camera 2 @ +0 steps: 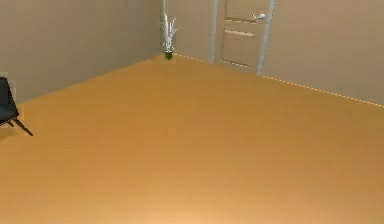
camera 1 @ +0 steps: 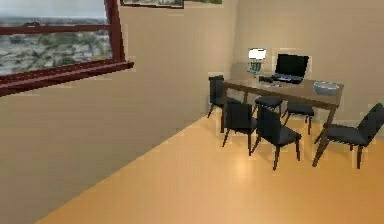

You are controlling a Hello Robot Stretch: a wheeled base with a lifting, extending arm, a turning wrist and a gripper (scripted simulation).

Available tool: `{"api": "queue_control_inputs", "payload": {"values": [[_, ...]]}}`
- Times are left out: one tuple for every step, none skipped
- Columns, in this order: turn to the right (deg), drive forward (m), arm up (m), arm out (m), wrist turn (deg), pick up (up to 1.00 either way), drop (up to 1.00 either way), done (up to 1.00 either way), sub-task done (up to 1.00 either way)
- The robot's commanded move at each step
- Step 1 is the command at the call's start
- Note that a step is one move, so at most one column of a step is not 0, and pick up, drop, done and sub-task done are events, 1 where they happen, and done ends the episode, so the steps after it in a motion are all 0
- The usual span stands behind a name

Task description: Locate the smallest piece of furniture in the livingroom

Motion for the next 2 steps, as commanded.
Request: {"api": "queue_control_inputs", "payload": {"values": [[0.0, 1.00, 0.00, 0.00, 0.0, 0.00, 0.00, 0.00, 0.00], [0.0, 1.00, 0.00, 0.00, 0.0, 0.00, 0.00, 0.00, 0.00]]}}
